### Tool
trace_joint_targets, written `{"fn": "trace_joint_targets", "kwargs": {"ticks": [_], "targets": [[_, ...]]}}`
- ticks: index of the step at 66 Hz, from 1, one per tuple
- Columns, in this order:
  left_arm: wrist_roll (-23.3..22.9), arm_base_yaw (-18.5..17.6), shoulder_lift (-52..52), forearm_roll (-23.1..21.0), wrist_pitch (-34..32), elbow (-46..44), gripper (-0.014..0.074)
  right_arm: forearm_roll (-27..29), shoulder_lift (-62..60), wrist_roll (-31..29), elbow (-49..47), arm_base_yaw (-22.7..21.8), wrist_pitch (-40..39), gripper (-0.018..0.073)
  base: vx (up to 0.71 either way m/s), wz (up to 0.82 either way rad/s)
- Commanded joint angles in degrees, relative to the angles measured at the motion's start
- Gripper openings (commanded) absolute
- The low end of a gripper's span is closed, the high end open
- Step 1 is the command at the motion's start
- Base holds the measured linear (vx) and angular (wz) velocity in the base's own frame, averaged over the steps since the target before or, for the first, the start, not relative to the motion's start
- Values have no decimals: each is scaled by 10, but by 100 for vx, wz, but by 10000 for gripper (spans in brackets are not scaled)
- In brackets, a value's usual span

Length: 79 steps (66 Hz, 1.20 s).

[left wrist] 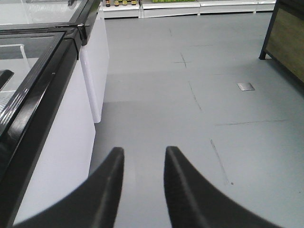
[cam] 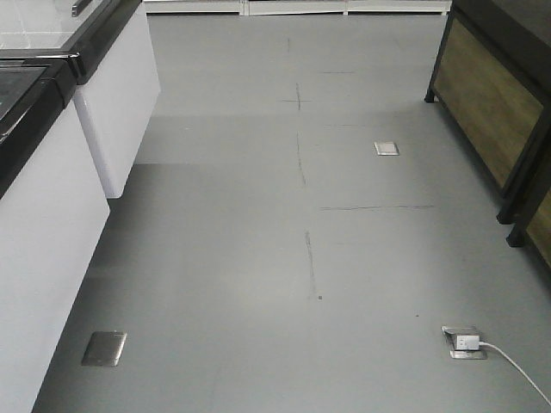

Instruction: Left arm holds basket, right arm returns cookies

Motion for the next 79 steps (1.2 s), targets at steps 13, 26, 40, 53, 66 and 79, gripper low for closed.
{"fn": "trace_joint_targets", "kwargs": {"ticks": [13, 26, 40, 53, 66, 79], "targets": [[1, -4, 3, 0, -45, -17, 459, -1, -7, -5, 9, -4, -42, -11, 0, 0], [-22, -4, 4, -2, -11, -17, 465, -1, -7, -5, 9, -4, -42, -11, 0, 0], [-86, -4, 86, 0, 124, -92, 460, -1, -7, -5, 9, -4, -42, -11, 0, 0], [-105, -4, 209, -7, 223, -204, 460, -1, -7, -5, 9, -4, -42, -11, 0, 0], [-105, -1, 277, -90, 234, -283, 460, -1, -7, -5, 9, -4, -42, -11, 0, 0], [-82, 96, 315, -208, 288, -375, 460, -1, -7, -5, 9, -4, -42, -11, 0, 0]]}}
